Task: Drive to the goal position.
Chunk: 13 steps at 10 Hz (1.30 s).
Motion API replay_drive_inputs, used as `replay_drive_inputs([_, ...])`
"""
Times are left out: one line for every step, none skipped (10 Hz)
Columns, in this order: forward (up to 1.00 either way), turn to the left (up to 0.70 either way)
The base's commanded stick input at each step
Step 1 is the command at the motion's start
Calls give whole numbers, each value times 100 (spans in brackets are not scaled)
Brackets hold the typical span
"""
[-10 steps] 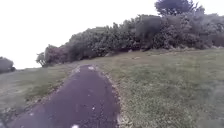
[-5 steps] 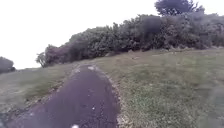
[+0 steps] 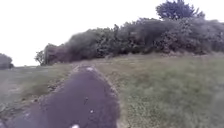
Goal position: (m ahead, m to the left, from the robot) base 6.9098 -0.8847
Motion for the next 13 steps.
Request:
replay_drive_inputs([50, 0])
replay_drive_inputs([50, 0])
replay_drive_inputs([50, 0])
replay_drive_inputs([50, 0])
replay_drive_inputs([50, 0])
replay_drive_inputs([50, 0])
replay_drive_inputs([50, 0])
replay_drive_inputs([50, 0])
replay_drive_inputs([50, 0])
replay_drive_inputs([49, 0])
replay_drive_inputs([44, 0])
replay_drive_inputs([0, 0])
replay_drive_inputs([0, 0])
